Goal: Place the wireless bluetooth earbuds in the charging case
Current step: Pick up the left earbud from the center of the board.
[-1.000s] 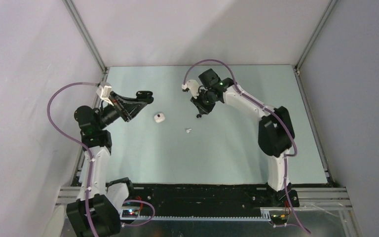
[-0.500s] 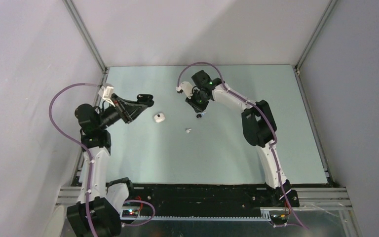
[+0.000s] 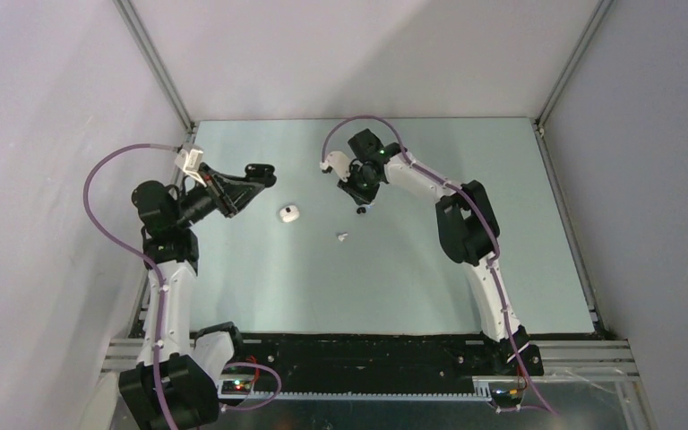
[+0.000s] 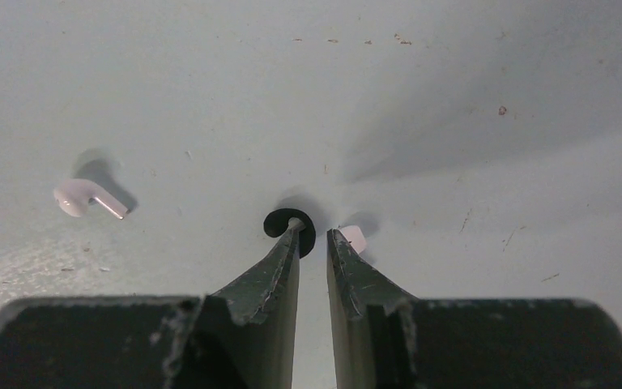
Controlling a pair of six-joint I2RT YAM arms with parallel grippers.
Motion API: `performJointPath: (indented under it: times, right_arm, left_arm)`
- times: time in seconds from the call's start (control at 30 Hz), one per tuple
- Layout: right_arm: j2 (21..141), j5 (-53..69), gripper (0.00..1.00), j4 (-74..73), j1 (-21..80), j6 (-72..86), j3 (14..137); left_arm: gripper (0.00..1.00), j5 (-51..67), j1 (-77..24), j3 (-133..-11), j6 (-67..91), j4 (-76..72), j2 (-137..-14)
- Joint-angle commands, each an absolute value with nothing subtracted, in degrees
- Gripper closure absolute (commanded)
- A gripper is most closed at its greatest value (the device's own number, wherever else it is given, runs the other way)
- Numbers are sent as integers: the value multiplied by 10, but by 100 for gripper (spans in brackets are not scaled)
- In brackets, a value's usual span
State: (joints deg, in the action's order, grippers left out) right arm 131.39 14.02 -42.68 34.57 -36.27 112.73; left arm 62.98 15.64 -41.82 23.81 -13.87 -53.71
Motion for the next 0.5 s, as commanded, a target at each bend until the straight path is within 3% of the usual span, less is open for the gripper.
performJointPath:
  times: [0.0,0.47]
  right_arm:
    - [1329,132,77,-417,341,-385,1151]
    - [1326,132,78,-421,335,-415,1133]
  left_arm:
    - [100,622,163,-445,218,-130,-533]
    - [100,618,163,-449,208,-111,-526]
